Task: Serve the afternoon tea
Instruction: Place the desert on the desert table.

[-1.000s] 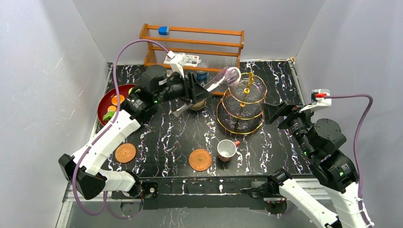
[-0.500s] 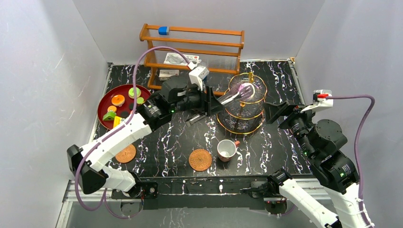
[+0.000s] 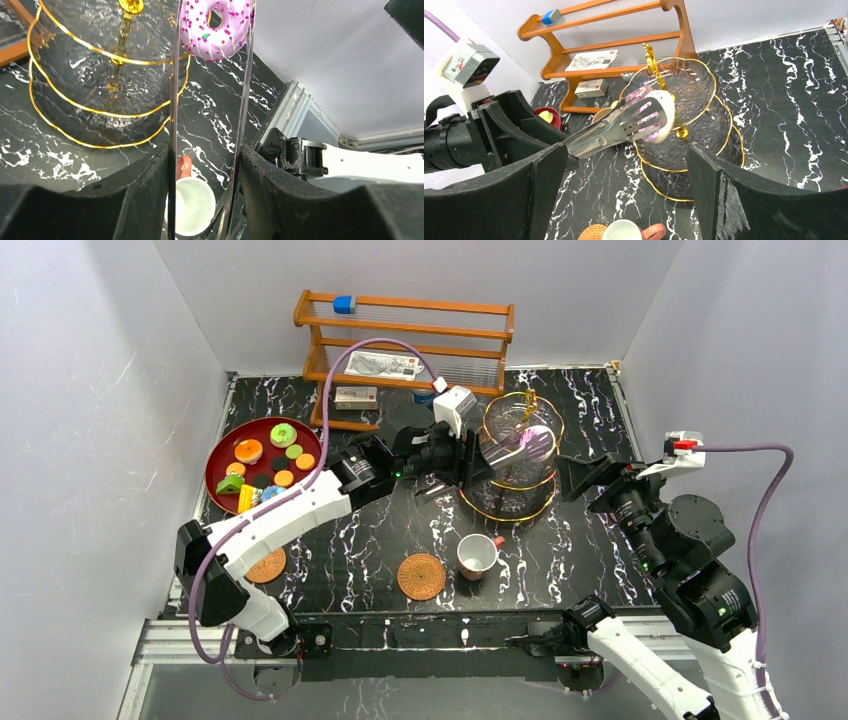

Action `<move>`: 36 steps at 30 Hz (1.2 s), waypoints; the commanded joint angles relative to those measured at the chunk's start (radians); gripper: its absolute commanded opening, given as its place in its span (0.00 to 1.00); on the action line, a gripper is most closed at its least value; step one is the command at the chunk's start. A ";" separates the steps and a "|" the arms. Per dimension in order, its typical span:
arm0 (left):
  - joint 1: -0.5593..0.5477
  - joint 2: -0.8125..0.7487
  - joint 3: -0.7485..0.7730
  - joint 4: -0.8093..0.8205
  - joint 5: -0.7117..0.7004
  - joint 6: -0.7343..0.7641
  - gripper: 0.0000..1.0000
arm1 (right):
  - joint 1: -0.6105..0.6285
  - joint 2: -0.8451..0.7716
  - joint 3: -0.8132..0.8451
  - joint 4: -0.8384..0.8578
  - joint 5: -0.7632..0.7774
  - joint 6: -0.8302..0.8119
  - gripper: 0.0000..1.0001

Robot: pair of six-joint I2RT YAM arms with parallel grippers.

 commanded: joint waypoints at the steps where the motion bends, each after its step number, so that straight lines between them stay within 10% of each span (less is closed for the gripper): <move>1: -0.008 0.010 0.065 0.057 -0.046 0.033 0.47 | 0.004 -0.012 0.005 0.062 -0.009 0.006 0.97; 36: -0.010 0.064 0.097 0.065 -0.117 0.092 0.63 | 0.004 -0.021 -0.011 0.080 -0.018 0.001 0.98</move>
